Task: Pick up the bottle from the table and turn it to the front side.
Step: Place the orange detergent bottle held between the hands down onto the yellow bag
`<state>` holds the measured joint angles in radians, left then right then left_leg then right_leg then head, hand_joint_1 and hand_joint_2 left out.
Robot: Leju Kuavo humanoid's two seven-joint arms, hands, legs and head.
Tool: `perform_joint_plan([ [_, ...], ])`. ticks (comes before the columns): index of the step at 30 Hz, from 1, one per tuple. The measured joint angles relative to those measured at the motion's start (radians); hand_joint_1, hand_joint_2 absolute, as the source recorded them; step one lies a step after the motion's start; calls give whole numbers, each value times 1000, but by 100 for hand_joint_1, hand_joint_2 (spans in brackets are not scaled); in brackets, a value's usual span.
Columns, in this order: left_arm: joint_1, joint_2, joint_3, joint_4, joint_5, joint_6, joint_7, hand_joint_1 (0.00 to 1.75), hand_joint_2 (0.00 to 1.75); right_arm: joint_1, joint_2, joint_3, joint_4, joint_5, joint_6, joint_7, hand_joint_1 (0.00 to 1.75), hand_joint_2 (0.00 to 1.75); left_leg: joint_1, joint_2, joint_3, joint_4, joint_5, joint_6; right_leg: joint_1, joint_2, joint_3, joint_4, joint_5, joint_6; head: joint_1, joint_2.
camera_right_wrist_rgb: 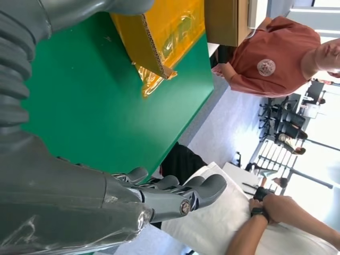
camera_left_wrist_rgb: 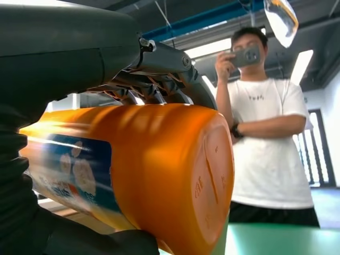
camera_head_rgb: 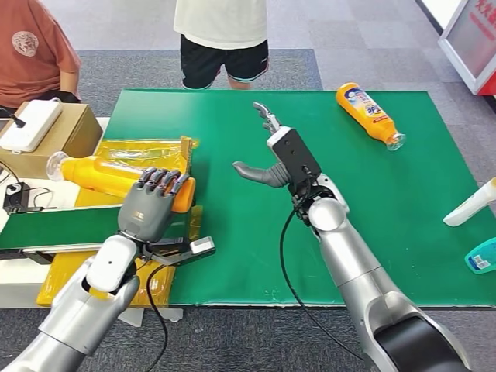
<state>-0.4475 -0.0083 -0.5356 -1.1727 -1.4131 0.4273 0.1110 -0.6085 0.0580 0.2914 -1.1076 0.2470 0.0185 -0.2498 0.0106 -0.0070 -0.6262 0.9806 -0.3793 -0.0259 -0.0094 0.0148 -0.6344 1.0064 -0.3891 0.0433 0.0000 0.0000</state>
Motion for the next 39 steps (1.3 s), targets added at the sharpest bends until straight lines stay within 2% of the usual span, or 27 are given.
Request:
perform_joint_plan([
  [16,32,-10,-3,118,-17,20,19,175,175,5,0,-1,-16,4,4,9,0,175,0,0,0,0,0,0,0,-1,0,0,0,0,0,0],
  [29,32,-39,39,182,44,41,-6,175,175,24,0,-13,-48,13,6,20,0,175,0,-1,2,0,0,0,0,-2,3,0,0,0,0,0],
  [34,40,-51,63,185,119,48,-37,175,175,34,0,-17,-58,14,6,25,0,175,0,-1,2,0,0,0,0,-2,4,0,0,0,0,0],
  [39,64,-66,105,176,270,54,-102,175,175,42,-1,-19,-66,17,4,29,0,175,0,-1,3,0,0,1,0,-2,4,0,0,0,0,0],
])
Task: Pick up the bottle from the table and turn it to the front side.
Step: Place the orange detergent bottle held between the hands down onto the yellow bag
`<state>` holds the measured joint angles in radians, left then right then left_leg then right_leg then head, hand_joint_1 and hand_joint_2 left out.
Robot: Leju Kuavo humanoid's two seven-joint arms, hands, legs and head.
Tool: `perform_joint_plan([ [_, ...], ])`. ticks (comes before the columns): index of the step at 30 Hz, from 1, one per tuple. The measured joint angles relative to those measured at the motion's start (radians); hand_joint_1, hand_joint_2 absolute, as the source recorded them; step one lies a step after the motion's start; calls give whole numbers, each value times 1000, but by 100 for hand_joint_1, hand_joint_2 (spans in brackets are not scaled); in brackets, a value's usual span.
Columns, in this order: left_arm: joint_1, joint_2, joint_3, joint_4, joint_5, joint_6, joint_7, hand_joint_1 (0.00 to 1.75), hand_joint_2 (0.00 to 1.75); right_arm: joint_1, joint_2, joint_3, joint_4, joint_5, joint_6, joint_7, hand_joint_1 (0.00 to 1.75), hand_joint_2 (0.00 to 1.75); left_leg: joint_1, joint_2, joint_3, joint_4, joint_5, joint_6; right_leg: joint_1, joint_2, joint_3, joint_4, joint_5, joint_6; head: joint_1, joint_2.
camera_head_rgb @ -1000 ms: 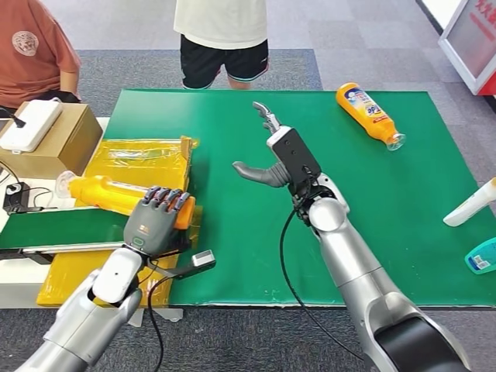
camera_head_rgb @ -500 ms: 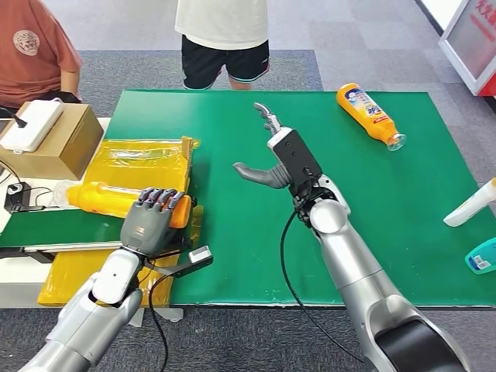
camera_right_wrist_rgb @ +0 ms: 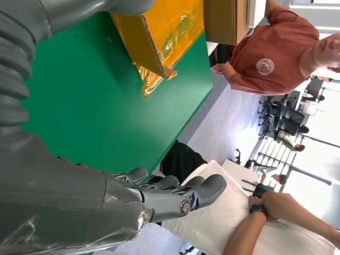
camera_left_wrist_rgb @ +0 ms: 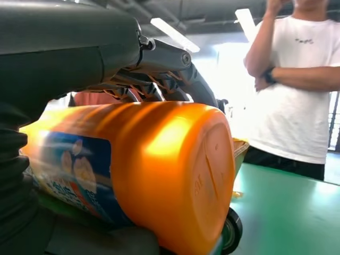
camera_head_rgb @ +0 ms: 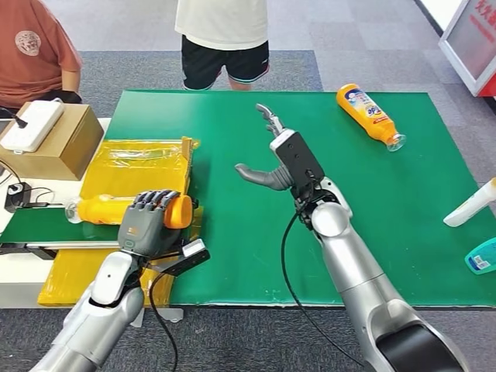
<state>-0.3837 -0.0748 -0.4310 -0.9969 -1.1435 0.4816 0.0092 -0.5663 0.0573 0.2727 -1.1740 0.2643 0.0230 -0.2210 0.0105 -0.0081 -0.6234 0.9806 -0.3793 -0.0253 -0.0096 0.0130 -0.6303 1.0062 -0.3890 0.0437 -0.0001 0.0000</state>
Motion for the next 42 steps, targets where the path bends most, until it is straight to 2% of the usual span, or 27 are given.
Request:
perform_joint_plan([
  [5,44,-19,50,-32,176,-13,-70,175,175,13,-3,-3,-11,3,-5,6,0,175,0,0,0,0,-1,0,0,0,0,0,-1,0,0,0],
  [14,78,-27,89,-65,257,-29,-104,175,175,22,-6,-8,-22,4,-8,9,0,175,0,0,2,0,-1,1,0,0,2,0,-1,1,0,0],
  [15,80,-28,96,-70,299,-37,-118,161,175,24,-6,-8,-24,5,-9,10,0,175,0,-1,3,0,-1,1,-1,0,3,0,-2,1,0,0],
  [18,87,-33,120,-82,431,-58,-156,31,175,30,-11,-8,-31,5,-14,13,0,175,-1,-2,6,0,-1,1,-2,0,7,0,-3,3,0,0],
  [19,91,-35,127,-83,469,-63,-166,0,175,30,-12,-9,-33,4,-15,14,0,175,-1,-2,7,0,-2,2,-2,0,8,0,-3,3,0,0],
  [27,132,-59,168,-87,658,-81,-198,0,175,31,-23,-10,-38,-4,-28,17,0,175,-2,-5,10,-1,-1,2,-2,-4,12,0,-3,3,0,0],
  [36,139,-57,189,-98,829,-128,-223,0,175,43,-42,-13,-52,-20,-42,15,0,175,-2,-7,16,-1,1,4,-2,-6,20,-1,-2,3,0,0],
  [42,141,-49,195,-108,870,-133,-230,0,175,47,-52,-13,-57,-25,-48,14,0,175,-2,-7,17,-1,2,4,-2,-6,20,-1,0,4,0,0],
])
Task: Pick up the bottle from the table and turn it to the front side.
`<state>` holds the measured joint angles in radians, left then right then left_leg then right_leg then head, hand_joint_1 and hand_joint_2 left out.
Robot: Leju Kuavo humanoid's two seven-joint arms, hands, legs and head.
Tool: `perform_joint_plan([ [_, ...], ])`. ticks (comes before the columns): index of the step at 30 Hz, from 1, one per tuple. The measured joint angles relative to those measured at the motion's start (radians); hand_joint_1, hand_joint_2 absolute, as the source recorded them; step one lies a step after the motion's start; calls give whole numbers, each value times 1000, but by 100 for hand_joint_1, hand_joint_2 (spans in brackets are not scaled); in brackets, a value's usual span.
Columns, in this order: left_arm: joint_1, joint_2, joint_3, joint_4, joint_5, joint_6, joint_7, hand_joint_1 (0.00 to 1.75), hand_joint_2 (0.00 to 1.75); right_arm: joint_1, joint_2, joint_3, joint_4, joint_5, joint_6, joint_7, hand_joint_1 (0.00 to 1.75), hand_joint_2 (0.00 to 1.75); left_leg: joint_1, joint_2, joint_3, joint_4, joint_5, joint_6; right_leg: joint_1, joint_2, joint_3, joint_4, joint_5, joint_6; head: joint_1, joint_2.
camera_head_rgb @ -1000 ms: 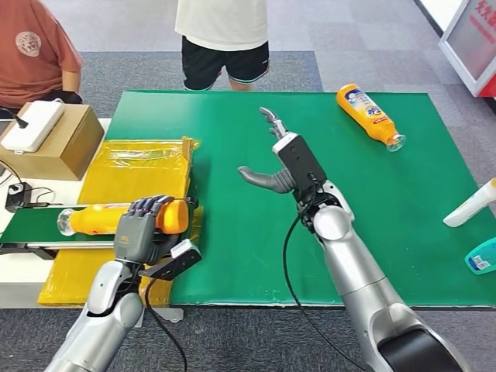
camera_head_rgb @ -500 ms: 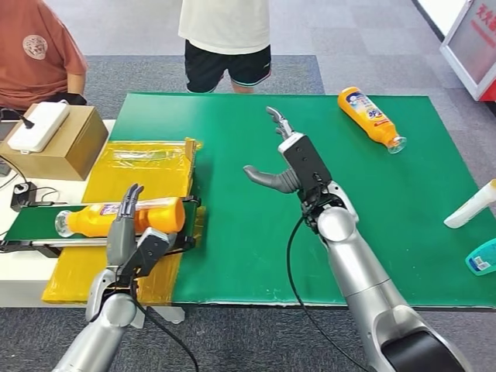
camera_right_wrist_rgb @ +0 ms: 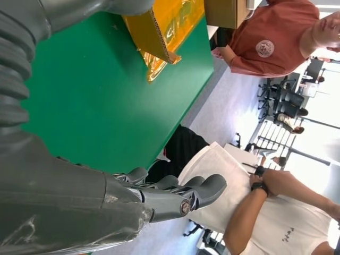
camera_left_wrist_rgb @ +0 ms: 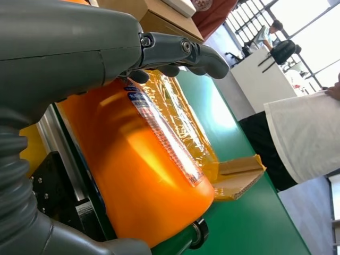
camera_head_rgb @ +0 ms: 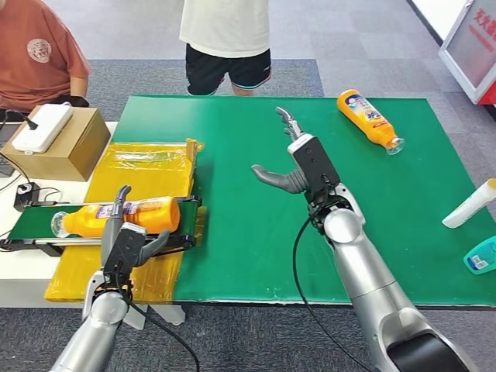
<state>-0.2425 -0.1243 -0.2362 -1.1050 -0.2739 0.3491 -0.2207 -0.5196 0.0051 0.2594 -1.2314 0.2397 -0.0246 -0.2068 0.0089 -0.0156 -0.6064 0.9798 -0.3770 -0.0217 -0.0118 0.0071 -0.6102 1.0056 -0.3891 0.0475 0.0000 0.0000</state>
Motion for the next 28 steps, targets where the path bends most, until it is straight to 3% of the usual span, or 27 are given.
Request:
perform_joint_plan([
  [4,5,3,2,-9,27,-5,-5,0,175,1,-3,0,0,-2,-2,-1,0,175,0,0,0,0,0,0,0,0,0,0,0,0,0,0],
  [17,85,47,42,-152,377,-111,-91,0,175,9,-33,2,0,-34,-18,-9,0,175,0,0,-3,0,0,0,0,0,-3,0,0,1,0,0],
  [28,139,108,113,-320,444,-90,-137,0,175,29,-56,3,-15,-45,-24,-12,0,175,0,0,-14,0,1,-2,0,1,-16,1,0,0,0,0],
])
